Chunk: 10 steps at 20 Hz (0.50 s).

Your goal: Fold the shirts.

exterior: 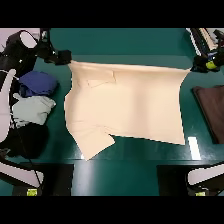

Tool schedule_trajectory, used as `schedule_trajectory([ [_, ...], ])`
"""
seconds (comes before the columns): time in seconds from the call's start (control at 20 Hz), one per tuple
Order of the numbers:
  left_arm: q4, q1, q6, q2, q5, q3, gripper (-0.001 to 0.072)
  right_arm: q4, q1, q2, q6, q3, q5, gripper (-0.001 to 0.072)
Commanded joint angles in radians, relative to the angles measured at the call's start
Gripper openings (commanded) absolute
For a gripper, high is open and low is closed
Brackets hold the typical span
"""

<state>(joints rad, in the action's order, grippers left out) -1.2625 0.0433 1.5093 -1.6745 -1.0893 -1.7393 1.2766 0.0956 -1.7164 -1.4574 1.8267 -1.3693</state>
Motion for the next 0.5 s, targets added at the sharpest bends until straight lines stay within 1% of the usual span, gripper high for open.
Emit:
schedule_trajectory([
  [0.0, -0.002, -0.009, -0.002, -0.004, -0.123, 0.084, 0.0027, 0.002, -0.016, 0.064, 0.000, -0.174, 0.021, 0.0012],
  [0.1, -0.002, -0.009, -0.002, -0.004, -0.126, 0.172, 0.0027, 0.000, -0.034, 0.107, 0.000, -0.315, 0.072, 0.0014],
  [0.2, -0.003, -0.009, 0.020, -0.004, -0.122, 0.257, 0.0040, -0.003, -0.050, 0.133, -0.001, -0.417, 0.118, 0.0014],
  [0.25, -0.004, -0.009, 0.038, -0.004, -0.121, 0.281, 0.0261, -0.009, -0.060, 0.142, -0.001, -0.451, 0.130, 0.0031],
  [0.3, -0.006, -0.009, 0.040, -0.004, -0.127, 0.290, 0.0468, -0.029, -0.064, 0.147, -0.001, -0.470, 0.134, 0.0231],
  [0.35, -0.009, -0.009, 0.040, -0.001, -0.137, 0.289, 0.0470, -0.060, -0.063, 0.147, -0.001, -0.473, 0.129, 0.0430],
  [0.45, -0.026, -0.009, 0.040, 0.034, -0.178, 0.292, 0.0470, -0.087, -0.056, 0.173, -0.001, -0.472, 0.100, 0.0435],
])
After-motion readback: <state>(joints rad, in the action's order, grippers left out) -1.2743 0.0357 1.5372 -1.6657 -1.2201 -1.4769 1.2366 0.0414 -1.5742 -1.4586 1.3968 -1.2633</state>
